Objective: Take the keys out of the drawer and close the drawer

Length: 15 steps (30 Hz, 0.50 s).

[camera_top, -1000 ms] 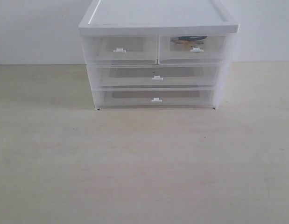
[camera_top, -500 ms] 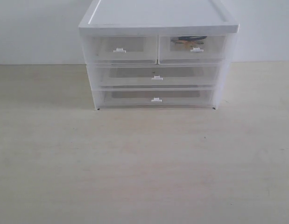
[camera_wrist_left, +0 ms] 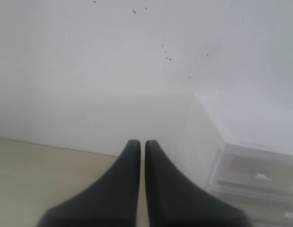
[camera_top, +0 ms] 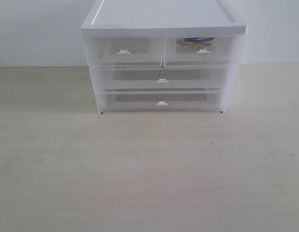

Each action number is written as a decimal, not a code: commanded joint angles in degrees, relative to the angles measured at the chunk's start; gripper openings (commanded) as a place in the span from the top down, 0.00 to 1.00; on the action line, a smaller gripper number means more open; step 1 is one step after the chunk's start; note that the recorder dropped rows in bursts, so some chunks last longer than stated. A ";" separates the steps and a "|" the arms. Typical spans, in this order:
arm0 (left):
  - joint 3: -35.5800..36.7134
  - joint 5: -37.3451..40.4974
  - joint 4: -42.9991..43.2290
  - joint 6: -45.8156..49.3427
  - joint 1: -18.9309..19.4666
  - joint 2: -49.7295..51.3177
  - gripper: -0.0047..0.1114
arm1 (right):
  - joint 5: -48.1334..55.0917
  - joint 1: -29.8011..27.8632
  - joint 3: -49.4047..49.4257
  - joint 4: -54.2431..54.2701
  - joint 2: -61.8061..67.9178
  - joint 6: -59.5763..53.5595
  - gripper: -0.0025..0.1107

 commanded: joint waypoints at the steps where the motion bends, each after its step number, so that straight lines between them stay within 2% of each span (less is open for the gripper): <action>1: -0.33 -0.18 -0.67 2.36 0.08 4.00 0.92 | -0.01 -0.03 -0.41 6.38 3.14 -2.65 0.98; 3: -0.46 0.88 -0.67 4.21 -0.87 6.94 0.92 | -0.01 -0.03 -0.41 12.19 4.71 -6.08 0.98; 6: -2.08 2.82 -0.67 9.40 -4.54 11.50 0.92 | 0.13 -0.03 -0.41 25.23 6.78 -17.44 0.98; 10: -6.90 2.82 -0.67 19.64 -12.48 18.01 0.92 | 2.12 -0.03 -0.22 44.09 9.32 -32.16 0.98; 15: -13.59 2.82 -0.67 27.95 -20.60 26.19 0.92 | 3.62 -0.03 -0.22 59.63 12.10 -46.25 0.98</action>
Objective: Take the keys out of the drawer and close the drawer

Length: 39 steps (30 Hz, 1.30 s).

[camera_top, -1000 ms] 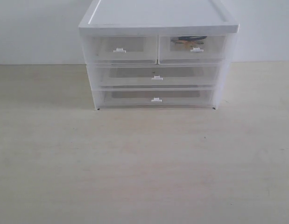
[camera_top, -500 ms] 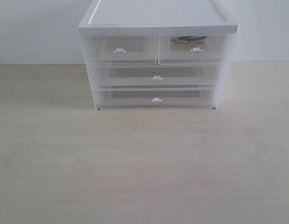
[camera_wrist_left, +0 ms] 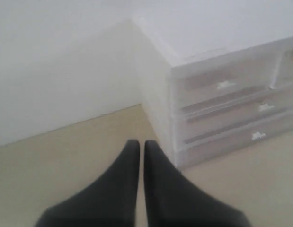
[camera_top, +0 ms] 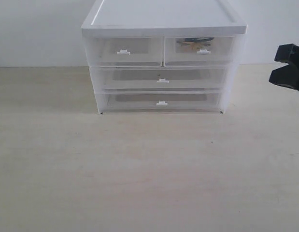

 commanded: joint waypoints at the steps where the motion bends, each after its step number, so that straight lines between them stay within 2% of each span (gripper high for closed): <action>1: -6.16 -0.03 -0.67 7.67 -7.22 8.68 0.92 | 1.19 -0.03 -0.22 15.19 2.63 -14.73 0.98; 4: -9.97 1.37 -0.01 12.03 -10.70 15.77 0.92 | 5.87 0.00 -0.22 21.82 5.69 -23.12 0.98; 8: -15.65 3.90 0.00 18.60 -13.53 24.50 0.92 | 11.44 0.00 -0.22 31.55 11.49 -31.12 0.98; 13: -23.66 4.60 0.86 20.68 -13.82 36.61 0.92 | 15.08 -0.15 -0.32 31.61 21.58 -36.10 0.98; 18: -27.26 1.28 1.56 22.82 -14.35 45.58 0.92 | 21.39 -0.15 -3.18 31.61 29.90 -40.00 0.98; 22: -28.12 -4.80 1.56 22.82 -14.99 47.67 0.92 | 25.90 -0.15 -9.01 31.61 34.89 -41.14 0.98; 26: -28.36 -9.83 1.97 24.35 -14.99 47.71 0.92 | 23.02 -0.15 -14.14 31.61 35.91 -40.32 0.98; 29: -28.36 -11.10 1.97 27.51 -14.99 47.71 0.92 | 20.47 -0.15 -16.55 31.61 35.91 -40.15 0.98; 32: -28.36 -11.25 1.97 27.96 -14.99 47.71 0.92 | 18.03 -0.05 -17.83 31.61 35.91 -34.59 0.98; 39: -28.36 -11.51 1.97 27.96 -14.99 47.71 0.92 | 17.64 -0.05 -17.87 31.61 35.91 -38.81 0.98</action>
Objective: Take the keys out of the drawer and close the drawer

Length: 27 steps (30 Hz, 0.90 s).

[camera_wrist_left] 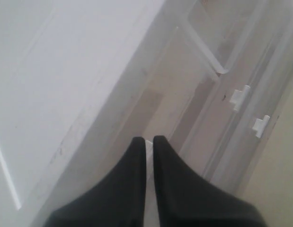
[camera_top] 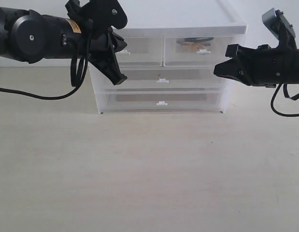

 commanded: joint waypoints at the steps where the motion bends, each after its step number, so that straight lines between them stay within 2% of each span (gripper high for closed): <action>1: -0.30 -0.80 0.11 0.16 -0.30 0.02 0.92 | -0.09 -0.02 -0.45 0.40 -0.26 -4.71 0.98; 4: -0.30 -0.80 0.11 0.16 -0.30 0.02 0.92 | -1.19 -0.02 -0.45 0.40 -2.19 -13.87 0.98; 7: -0.30 -0.50 0.11 0.16 -0.30 0.02 0.92 | -8.68 -0.02 -0.25 0.40 -10.47 -21.56 0.98; 14: -0.30 -0.35 0.11 0.16 -0.30 0.02 0.92 | -11.02 -0.02 -0.25 0.40 -28.15 -26.49 0.98; 19: -0.30 -0.35 0.11 0.16 -0.30 0.02 0.92 | -16.57 -0.02 -0.25 -11.63 -38.69 -39.17 0.98; 22: -0.30 -0.23 0.11 -0.06 -0.30 0.02 0.92 | -26.36 -0.02 -0.25 -23.26 -44.09 -39.43 0.98; 24: -0.30 -0.23 0.11 -0.06 -0.30 0.02 0.92 | -34.87 -0.02 -0.25 -29.02 -46.82 -34.91 0.98; 27: -0.30 -0.23 0.11 -0.06 -0.30 0.02 0.92 | -50.06 -0.02 -0.11 -25.65 -50.33 -22.40 0.98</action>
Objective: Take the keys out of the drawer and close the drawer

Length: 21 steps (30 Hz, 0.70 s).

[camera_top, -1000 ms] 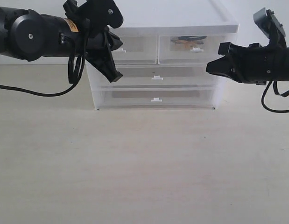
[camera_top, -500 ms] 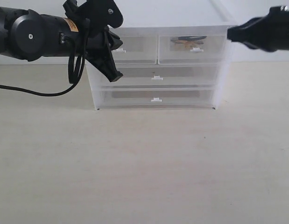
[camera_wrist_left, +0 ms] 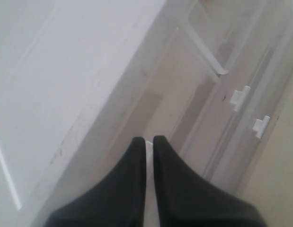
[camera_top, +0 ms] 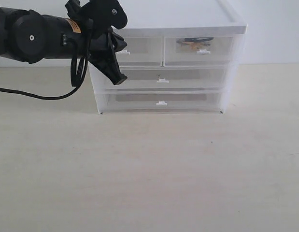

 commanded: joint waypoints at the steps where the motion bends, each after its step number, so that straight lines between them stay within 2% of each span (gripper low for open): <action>1: -0.30 -0.14 0.11 -0.06 -0.30 0.02 0.92 | -23.81 -0.02 0.51 2.46 -5.42 12.73 0.98; 4: -0.30 -0.25 0.11 -0.03 -0.30 0.02 0.92 | -39.82 -0.02 2.72 12.25 -9.29 8.31 0.98; 7: -0.30 -1.04 0.11 -0.03 -0.30 0.02 0.92 | -54.35 -0.02 5.38 18.06 -12.51 -3.07 0.98; 10: -0.30 -1.28 0.11 -0.03 -0.30 0.02 0.92 | -59.83 -0.02 6.04 24.87 -15.22 -5.29 0.98; 12: -0.30 -1.28 0.11 -0.03 -0.30 0.02 0.92 | -55.29 0.08 6.17 26.15 -16.96 -4.96 0.98; 14: -0.30 -1.28 0.11 -0.03 -0.30 0.02 0.92 | -44.30 0.64 7.46 26.15 -18.78 -3.52 0.98; 16: -0.30 -1.28 -0.31 -0.03 -0.30 0.02 0.92 | -34.98 1.89 8.09 26.15 -19.92 8.46 0.98; 19: -0.30 -1.28 -0.66 -0.46 -0.30 0.02 0.92 | -28.41 3.89 10.32 26.15 -20.40 33.10 0.98; 21: -0.30 -1.07 -0.80 -0.46 -0.30 0.02 0.92 | -24.45 4.91 13.01 26.15 -20.40 43.08 0.98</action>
